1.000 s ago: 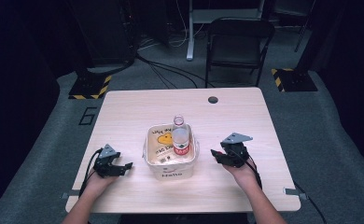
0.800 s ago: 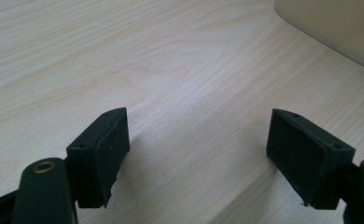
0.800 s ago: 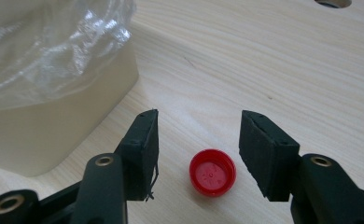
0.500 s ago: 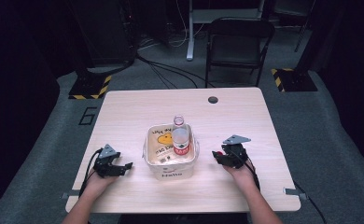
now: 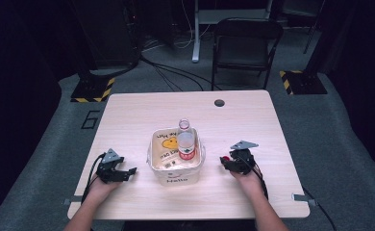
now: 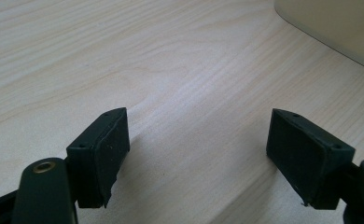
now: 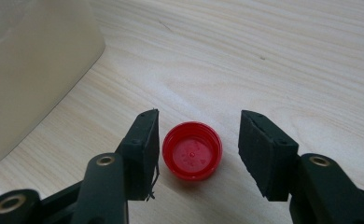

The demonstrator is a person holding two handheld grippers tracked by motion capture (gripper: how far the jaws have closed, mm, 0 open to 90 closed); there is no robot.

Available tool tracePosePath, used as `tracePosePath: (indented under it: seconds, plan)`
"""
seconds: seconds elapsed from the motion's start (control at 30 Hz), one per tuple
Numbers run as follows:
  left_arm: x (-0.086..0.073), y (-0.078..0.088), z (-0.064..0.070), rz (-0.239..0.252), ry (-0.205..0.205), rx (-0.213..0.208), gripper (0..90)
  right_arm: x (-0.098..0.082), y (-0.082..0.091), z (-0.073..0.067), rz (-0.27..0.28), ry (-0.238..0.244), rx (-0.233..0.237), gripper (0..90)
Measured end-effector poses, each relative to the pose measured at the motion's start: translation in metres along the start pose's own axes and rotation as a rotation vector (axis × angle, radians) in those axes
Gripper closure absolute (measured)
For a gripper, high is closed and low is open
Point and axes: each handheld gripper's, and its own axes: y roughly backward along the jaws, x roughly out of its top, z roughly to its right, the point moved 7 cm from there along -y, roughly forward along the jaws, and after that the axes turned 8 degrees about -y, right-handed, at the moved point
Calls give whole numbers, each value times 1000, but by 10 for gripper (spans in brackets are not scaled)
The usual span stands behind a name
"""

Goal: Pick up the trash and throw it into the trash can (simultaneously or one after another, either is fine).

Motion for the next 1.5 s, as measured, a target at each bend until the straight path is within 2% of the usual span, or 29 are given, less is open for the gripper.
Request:
tracePosePath:
  seconds: [0.3, 0.57, 0.63, 0.8, 1.1, 1.27, 1.5]
  plan:
    - [0, 0, 0, 1, 0, 0, 213, -2, -5, 0, -11, -2, -4, 497]
    - [0, 0, 0, 1, 1, 0, 213, -5, -8, 2, -34, 7, -15, 573]
    - [0, 0, 0, 2, 4, -1, 213, -4, -7, 2, -21, 16, -14, 577]
    - [0, 0, 0, 1, 3, -1, 213, -2, -3, -3, -12, 22, 1, 578]
    - [0, 0, 0, -5, 3, -6, 214, 3, 12, -14, 27, 71, 12, 579]
    - [0, 1, 0, -8, 4, -8, 214, 2, 14, -16, 8, 61, 20, 579]
    - [0, 1, 0, -8, 5, -8, 214, 11, 21, -23, 25, 71, 47, 580]
